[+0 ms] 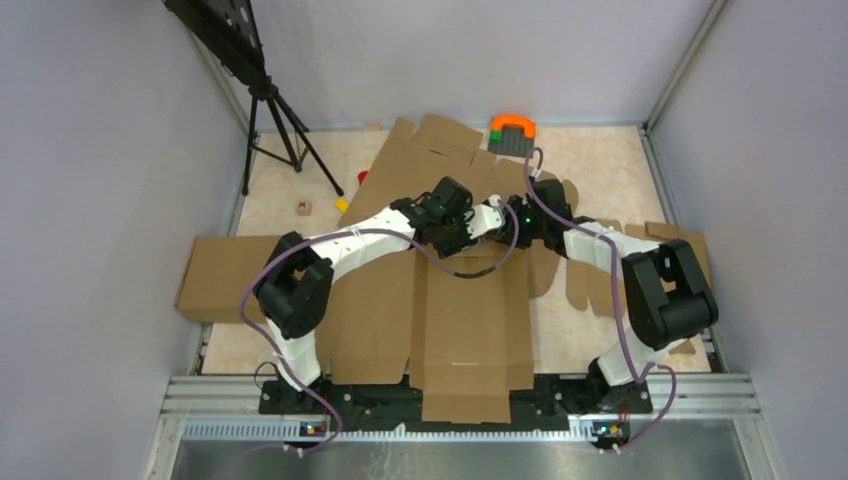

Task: Fold the paper box
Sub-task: Fold the paper box at the center of the board.

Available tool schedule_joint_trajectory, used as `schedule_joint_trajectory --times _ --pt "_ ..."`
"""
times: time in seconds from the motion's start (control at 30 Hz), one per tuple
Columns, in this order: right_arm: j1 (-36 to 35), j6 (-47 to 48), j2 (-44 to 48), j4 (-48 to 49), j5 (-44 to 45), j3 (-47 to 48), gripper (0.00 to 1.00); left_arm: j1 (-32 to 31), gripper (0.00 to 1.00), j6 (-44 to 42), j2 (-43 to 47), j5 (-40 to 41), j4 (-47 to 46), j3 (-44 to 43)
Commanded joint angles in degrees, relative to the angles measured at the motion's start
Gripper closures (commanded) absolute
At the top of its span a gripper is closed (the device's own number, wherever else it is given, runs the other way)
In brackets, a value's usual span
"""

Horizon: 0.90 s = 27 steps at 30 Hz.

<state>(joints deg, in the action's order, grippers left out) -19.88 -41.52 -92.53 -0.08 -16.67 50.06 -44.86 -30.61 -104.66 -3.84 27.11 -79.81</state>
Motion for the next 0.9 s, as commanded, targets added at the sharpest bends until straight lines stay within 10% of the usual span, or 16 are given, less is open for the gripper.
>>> schedule_joint_trajectory --times 0.0,0.23,0.87 --pt "-0.6 0.6 -0.9 1.1 -0.7 3.3 0.61 -0.6 0.5 -1.0 -1.7 0.4 -1.1 -2.2" --pt "-0.6 0.9 -0.6 0.5 -0.3 3.5 0.58 -0.7 0.88 -0.8 -3.8 3.3 -0.4 -4.5" --pt "3.5 6.1 9.6 -8.9 7.4 1.7 0.14 -0.7 0.94 -2.2 -2.9 8.6 0.4 -4.9"
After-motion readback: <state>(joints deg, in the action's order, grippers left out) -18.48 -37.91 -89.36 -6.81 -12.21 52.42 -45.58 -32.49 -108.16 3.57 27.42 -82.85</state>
